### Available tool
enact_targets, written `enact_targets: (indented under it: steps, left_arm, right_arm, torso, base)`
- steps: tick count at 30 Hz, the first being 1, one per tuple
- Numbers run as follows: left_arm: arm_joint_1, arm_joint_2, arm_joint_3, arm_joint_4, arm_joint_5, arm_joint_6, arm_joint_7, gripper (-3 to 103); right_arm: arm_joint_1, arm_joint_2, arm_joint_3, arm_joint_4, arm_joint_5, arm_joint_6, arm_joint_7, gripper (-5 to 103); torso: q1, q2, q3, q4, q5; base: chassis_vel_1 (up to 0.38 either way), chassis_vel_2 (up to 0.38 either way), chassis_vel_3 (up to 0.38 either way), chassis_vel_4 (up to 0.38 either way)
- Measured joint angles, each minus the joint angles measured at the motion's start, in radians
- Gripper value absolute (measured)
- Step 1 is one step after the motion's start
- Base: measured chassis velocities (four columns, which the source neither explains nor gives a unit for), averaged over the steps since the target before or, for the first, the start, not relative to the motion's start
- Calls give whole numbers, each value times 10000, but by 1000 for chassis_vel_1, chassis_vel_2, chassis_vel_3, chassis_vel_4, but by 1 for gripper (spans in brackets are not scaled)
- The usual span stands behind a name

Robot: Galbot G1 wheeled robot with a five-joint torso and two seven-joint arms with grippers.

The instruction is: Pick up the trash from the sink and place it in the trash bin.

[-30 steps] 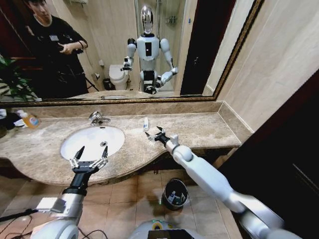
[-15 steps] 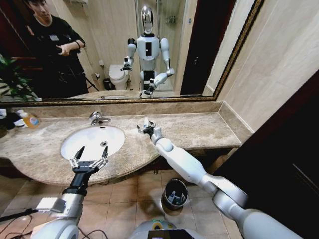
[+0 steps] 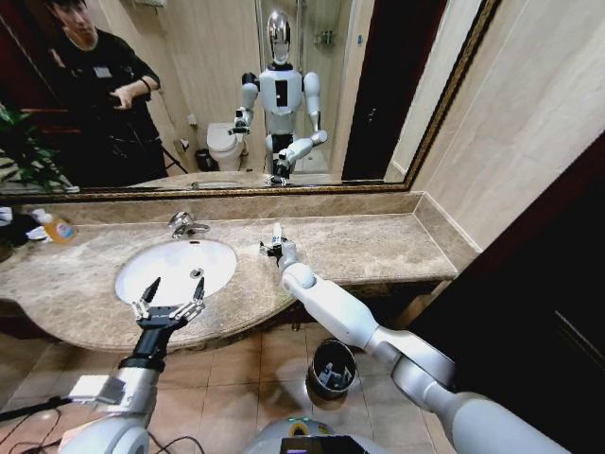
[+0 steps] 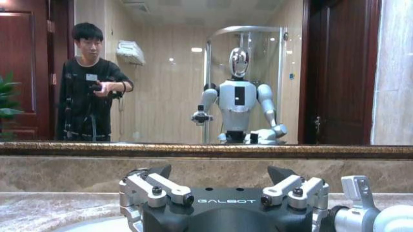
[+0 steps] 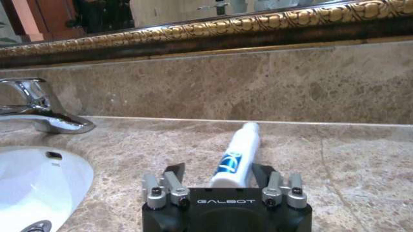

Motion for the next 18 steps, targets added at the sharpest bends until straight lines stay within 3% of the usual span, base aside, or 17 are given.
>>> enact_targets:
  steps: [2,7,10,11,12,15,18]
  left_arm:
    - [0,0,0,0,0,0,0,100]
    - [0,0,0,0,0,0,0,100]
    - [0,0,0,0,0,0,0,100]
    - [0,0,0,0,0,0,0,100]
    - [0,0,0,0,0,0,0,100]
    - [0,0,0,0,0,0,0,100]
    - [0,0,0,0,0,0,0,100]
  right_arm:
    - [-1,-37,24,-5,29,37,-63,61]
    - [1,-69,27,-45,30,70,-142,51]
    - [28,-70,25,-104,-22,109,-207,35]
    - [32,-70,13,-107,-53,111,-218,35]
    - [37,-75,-19,-103,-120,118,-254,21]
    - [44,-101,-88,-86,-206,118,-434,21]
    - [50,-101,-129,-95,-232,117,-532,32]
  torso:
    - [0,1,0,0,1]
    - [0,2,0,0,0]
    - [0,2,0,0,0]
    - [0,2,0,0,1]
    - [0,2,-1,-1,1]
    - [-1,2,-1,-1,0]
    - [0,2,-1,0,0]
  base:
    - [0,0,0,0]
    - [0,0,0,0]
    - [0,0,0,0]
    - [0,0,0,0]
    - [0,0,0,0]
    - [0,0,0,0]
    - [0,0,0,0]
